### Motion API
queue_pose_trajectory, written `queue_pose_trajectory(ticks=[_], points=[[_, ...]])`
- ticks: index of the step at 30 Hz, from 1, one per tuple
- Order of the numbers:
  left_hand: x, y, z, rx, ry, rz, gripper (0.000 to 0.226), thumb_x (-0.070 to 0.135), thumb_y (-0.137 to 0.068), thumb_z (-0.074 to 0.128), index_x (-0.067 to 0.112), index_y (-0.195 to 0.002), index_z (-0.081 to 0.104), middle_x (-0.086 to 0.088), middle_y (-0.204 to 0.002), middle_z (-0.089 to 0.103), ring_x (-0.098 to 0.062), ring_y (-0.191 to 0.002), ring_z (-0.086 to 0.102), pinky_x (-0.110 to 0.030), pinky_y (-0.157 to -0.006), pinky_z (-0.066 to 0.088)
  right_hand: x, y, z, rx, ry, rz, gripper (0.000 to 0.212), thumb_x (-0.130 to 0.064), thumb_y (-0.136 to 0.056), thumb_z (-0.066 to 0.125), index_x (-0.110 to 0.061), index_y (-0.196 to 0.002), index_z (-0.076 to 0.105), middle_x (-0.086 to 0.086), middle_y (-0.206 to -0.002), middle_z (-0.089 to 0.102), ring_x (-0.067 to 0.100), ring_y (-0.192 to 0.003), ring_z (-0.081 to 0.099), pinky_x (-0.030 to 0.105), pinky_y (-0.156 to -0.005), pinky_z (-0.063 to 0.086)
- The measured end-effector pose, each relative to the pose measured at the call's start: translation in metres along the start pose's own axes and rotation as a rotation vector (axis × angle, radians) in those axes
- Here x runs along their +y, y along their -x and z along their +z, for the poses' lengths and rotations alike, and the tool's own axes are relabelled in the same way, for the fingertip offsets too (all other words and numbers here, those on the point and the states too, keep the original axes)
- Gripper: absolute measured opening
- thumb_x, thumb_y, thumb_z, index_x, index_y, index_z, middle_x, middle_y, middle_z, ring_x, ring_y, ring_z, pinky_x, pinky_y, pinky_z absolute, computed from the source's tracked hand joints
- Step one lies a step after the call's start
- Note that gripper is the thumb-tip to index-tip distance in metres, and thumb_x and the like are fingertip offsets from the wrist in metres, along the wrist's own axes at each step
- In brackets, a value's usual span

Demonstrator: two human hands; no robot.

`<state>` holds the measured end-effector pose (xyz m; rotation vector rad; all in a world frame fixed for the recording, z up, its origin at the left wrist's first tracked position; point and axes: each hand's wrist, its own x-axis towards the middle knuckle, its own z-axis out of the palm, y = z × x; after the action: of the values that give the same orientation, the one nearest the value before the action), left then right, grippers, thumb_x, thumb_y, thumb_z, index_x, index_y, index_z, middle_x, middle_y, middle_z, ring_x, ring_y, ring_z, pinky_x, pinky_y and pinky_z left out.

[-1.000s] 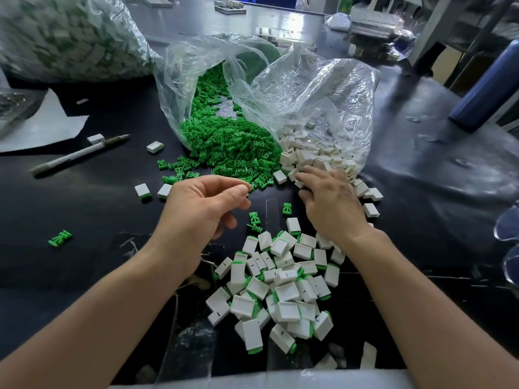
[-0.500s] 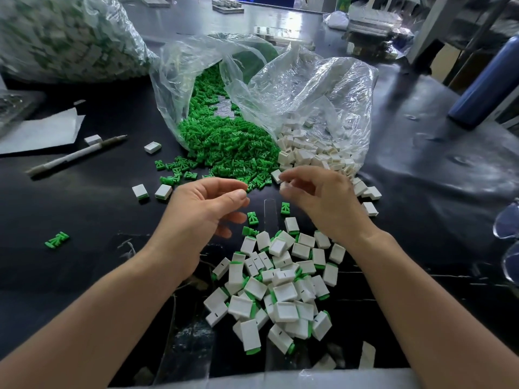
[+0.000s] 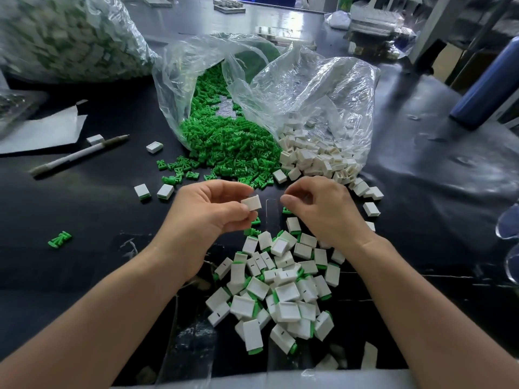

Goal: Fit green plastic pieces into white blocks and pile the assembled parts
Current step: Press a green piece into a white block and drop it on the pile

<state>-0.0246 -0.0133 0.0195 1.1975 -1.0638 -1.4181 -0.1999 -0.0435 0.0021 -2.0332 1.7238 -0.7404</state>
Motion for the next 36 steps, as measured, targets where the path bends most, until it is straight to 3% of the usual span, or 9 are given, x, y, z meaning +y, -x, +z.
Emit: queue_pose_trajectory(ticks=[7,11,15,17,19,21,23,25,36], points=[[0.001,0.002,-0.001,-0.047,0.005,0.001,0.028,-0.021,-0.076,0.055,0.004,-0.079,0.067,-0.006,-0.066,0.07,-0.013,-0.06,0.068,-0.018,-0.056,0.055,0.0,-0.002,0.003,-0.066,0.199,0.026,0.019,-0.032,-0.081,0.066,-0.02,-0.096,0.068,-0.007,-0.085,0.053,0.015,-0.092,0.054,0.023,-0.079,0.039],[-0.001,0.001,0.0,-0.058,0.009,0.005,0.028,-0.02,-0.072,0.058,0.006,-0.074,0.067,-0.006,-0.066,0.07,-0.014,-0.062,0.068,-0.02,-0.059,0.056,-0.001,-0.002,0.004,-0.094,0.264,0.01,0.025,-0.034,-0.081,0.067,-0.019,-0.102,0.067,-0.002,-0.095,0.057,0.017,-0.098,0.053,0.026,-0.083,0.04],[-0.002,0.0,-0.001,-0.067,0.021,0.007,0.025,0.006,-0.045,0.073,0.009,-0.069,0.065,-0.007,-0.069,0.07,-0.017,-0.066,0.068,-0.022,-0.06,0.057,0.001,-0.001,0.004,-0.066,0.23,-0.017,0.018,-0.025,-0.089,0.055,-0.016,-0.1,0.067,0.001,-0.101,0.061,0.019,-0.099,0.052,0.027,-0.083,0.037],[-0.002,0.0,-0.002,-0.073,0.023,-0.006,0.029,0.011,-0.045,0.071,0.007,-0.072,0.064,-0.006,-0.069,0.07,-0.016,-0.065,0.069,-0.021,-0.057,0.056,0.0,0.0,0.002,-0.022,0.115,0.007,0.019,-0.022,-0.092,0.05,-0.014,-0.09,0.067,-0.001,-0.084,0.062,0.019,-0.086,0.055,0.026,-0.071,0.036],[-0.002,0.0,-0.001,-0.078,0.017,-0.018,0.027,0.011,-0.05,0.071,0.006,-0.074,0.062,-0.005,-0.068,0.071,-0.016,-0.063,0.069,-0.021,-0.055,0.056,-0.005,0.001,-0.002,-0.01,-0.171,0.057,0.022,-0.021,-0.093,0.049,-0.016,-0.077,0.063,-0.004,-0.067,0.058,0.013,-0.066,0.058,0.027,-0.061,0.041],[-0.002,0.0,0.0,-0.075,0.004,-0.022,0.025,0.014,-0.051,0.071,0.008,-0.074,0.062,-0.005,-0.067,0.07,-0.015,-0.061,0.069,-0.022,-0.055,0.056,-0.013,0.005,-0.006,-0.046,-0.453,0.064,0.024,-0.018,-0.094,0.05,-0.017,-0.072,0.059,-0.005,-0.062,0.056,0.002,-0.052,0.055,0.021,-0.054,0.044],[-0.003,0.0,0.001,-0.079,-0.009,-0.022,0.023,0.014,-0.052,0.071,0.009,-0.072,0.062,-0.006,-0.066,0.07,-0.015,-0.06,0.068,-0.021,-0.053,0.055,-0.021,0.008,-0.006,-0.106,-0.612,0.02,0.022,-0.012,-0.093,0.051,-0.017,-0.073,0.06,-0.007,-0.061,0.058,-0.001,-0.05,0.054,0.012,-0.05,0.042],[-0.003,0.001,0.001,-0.083,-0.02,-0.018,0.021,0.015,-0.053,0.071,0.009,-0.071,0.062,-0.006,-0.066,0.07,-0.014,-0.059,0.068,-0.021,-0.051,0.054,-0.026,0.011,-0.004,-0.151,-0.711,0.002,0.02,-0.003,-0.091,0.051,-0.016,-0.079,0.059,-0.005,-0.063,0.061,0.001,-0.053,0.058,0.013,-0.05,0.045],[-0.004,0.001,-0.001,-0.056,-0.091,0.028,0.018,0.014,-0.059,0.071,0.008,-0.074,0.065,-0.005,-0.062,0.069,-0.012,-0.057,0.066,-0.019,-0.052,0.053,-0.03,0.014,-0.002,-0.176,-0.66,-0.034,0.017,-0.005,-0.089,0.055,-0.016,-0.081,0.064,-0.002,-0.068,0.065,0.007,-0.059,0.061,0.017,-0.055,0.049]])
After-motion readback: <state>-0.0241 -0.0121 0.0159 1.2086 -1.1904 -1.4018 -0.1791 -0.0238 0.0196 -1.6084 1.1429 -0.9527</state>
